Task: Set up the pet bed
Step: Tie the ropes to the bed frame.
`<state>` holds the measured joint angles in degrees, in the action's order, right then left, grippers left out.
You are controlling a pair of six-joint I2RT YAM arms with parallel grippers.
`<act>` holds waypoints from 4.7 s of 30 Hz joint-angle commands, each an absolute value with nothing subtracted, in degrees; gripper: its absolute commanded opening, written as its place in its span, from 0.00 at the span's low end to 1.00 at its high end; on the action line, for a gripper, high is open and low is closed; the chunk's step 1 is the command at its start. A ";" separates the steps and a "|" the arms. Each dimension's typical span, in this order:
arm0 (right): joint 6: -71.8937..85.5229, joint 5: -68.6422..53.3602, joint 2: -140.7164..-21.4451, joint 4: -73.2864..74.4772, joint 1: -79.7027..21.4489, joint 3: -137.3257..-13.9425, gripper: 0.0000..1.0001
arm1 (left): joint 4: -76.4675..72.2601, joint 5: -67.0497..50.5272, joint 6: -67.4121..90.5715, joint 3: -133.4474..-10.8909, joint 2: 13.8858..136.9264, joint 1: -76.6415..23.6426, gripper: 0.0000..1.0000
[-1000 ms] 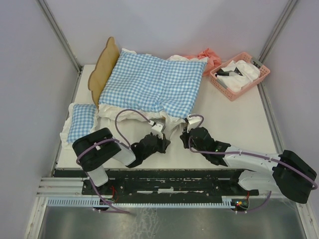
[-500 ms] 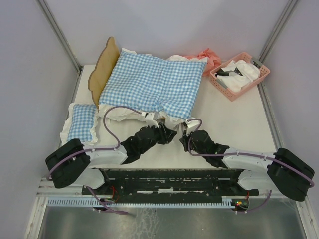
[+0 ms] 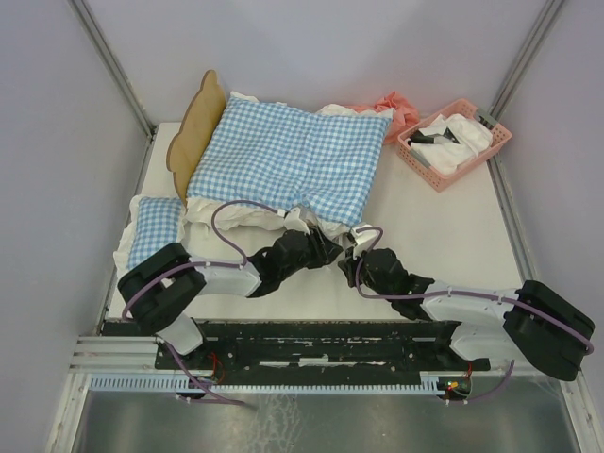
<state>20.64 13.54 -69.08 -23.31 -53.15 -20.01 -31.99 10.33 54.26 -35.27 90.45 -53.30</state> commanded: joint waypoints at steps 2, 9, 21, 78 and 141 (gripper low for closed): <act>19.57 12.73 -69.25 -29.09 -53.35 -18.98 0.02 | -37.46 9.26 60.61 -37.02 94.20 -52.98 0.51; 19.52 12.21 -71.58 -31.38 -53.35 -19.01 0.02 | -44.30 5.32 64.34 -37.42 98.96 -52.95 0.46; 0.94 6.20 -67.10 1.80 -53.34 -35.35 0.48 | -47.41 -1.26 56.76 -37.44 96.71 -48.26 0.03; -92.12 0.11 -95.92 15.44 -55.98 -45.56 0.02 | -42.19 -14.65 54.58 -41.77 98.69 -40.93 0.03; -86.55 -6.36 -99.54 27.32 -54.99 -58.54 0.02 | -38.11 -13.79 51.68 -42.67 97.48 -39.47 0.05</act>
